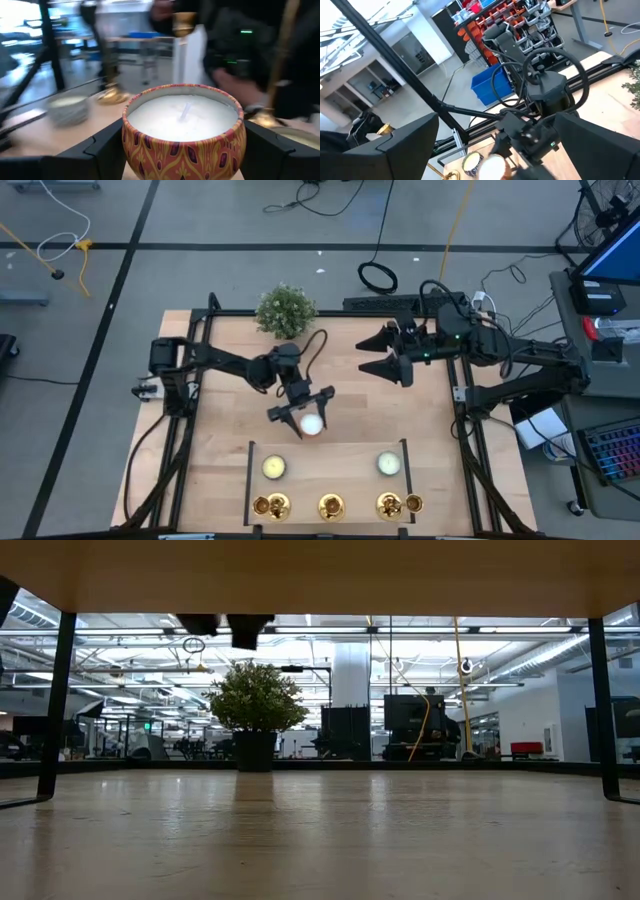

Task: Pick & Place candle stick holders
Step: Put the yellow patterned scented candle on the shelf

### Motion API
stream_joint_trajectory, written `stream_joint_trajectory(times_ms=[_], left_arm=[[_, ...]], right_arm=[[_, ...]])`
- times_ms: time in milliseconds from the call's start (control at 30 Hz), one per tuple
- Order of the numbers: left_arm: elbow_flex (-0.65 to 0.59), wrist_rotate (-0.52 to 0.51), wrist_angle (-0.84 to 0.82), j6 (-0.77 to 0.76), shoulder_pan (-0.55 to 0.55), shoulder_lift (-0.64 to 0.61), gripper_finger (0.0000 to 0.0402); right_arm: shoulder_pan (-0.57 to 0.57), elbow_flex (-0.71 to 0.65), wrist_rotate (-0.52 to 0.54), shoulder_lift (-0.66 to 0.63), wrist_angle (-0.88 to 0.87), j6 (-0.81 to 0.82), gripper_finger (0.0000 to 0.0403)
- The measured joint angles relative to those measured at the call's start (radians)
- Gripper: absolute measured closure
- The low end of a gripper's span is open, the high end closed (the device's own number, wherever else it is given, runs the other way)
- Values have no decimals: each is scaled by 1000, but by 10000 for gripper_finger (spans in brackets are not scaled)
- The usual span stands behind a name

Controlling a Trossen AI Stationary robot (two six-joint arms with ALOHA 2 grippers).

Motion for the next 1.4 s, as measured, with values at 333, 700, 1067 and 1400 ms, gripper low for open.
stream_joint_trajectory(times_ms=[333,700,1067,1400], left_arm=[[101,111,-60,94,-42,9,109],[279,95,-170,80,-26,227,109],[287,155,-109,59,-62,247,109],[287,172,-99,79,-93,247,109]], right_arm=[[51,0,4,16,-5,-82,9],[73,0,6,33,0,-173,9],[110,0,221,-39,-142,-317,9],[185,-124,590,-165,-186,-304,9]])
